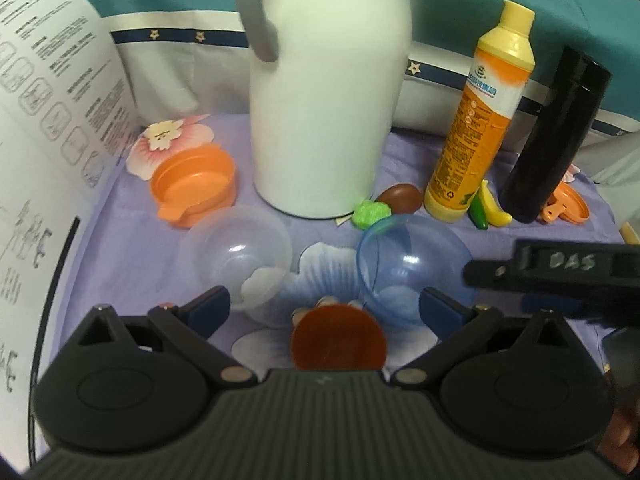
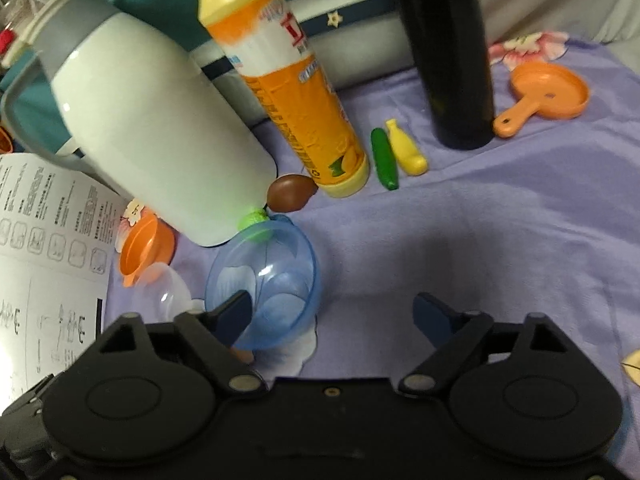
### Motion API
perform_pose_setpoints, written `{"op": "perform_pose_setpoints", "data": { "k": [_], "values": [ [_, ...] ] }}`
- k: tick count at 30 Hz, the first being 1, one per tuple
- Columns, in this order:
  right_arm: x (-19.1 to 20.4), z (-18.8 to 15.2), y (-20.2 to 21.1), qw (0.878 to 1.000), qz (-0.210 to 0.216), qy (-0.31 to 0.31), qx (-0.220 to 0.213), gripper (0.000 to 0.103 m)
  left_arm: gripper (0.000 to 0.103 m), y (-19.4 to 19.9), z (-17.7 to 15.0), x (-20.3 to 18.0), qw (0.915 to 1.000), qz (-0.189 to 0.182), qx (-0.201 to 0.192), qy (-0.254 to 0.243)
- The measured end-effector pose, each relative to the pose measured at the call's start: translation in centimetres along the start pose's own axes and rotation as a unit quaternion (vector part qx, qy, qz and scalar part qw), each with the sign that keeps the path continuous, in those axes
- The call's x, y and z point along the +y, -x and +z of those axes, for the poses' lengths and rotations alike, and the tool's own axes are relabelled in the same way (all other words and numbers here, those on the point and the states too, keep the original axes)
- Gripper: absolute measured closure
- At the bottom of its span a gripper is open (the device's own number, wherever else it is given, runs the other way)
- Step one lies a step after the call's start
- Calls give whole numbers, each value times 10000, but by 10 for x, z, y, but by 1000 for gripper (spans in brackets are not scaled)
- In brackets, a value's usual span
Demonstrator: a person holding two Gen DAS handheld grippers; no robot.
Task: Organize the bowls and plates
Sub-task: 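Close the left tool on the blue bowl rim while the right tool grips it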
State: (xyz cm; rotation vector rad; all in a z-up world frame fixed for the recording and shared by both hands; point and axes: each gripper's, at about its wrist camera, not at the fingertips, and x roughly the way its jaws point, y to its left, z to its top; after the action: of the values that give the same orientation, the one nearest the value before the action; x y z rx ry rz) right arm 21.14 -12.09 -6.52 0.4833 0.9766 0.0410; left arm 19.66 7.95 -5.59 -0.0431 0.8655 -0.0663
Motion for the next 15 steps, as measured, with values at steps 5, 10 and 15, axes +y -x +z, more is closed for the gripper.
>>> {"op": "perform_pose_setpoints", "data": {
  "k": [5,10,15],
  "values": [
    [0,5,-25,9998,50,-78,159,47,22,-17,8,-13,9997,-1,-34,-228],
    [-6,4,-36,9994,154,-123,268,78,48,-33,13,-29,9987,-170,122,-464],
    [-13,5,-36,9995,121,-129,254,83,70,-51,12,-41,9970,-264,432,-585]
  ]
}}
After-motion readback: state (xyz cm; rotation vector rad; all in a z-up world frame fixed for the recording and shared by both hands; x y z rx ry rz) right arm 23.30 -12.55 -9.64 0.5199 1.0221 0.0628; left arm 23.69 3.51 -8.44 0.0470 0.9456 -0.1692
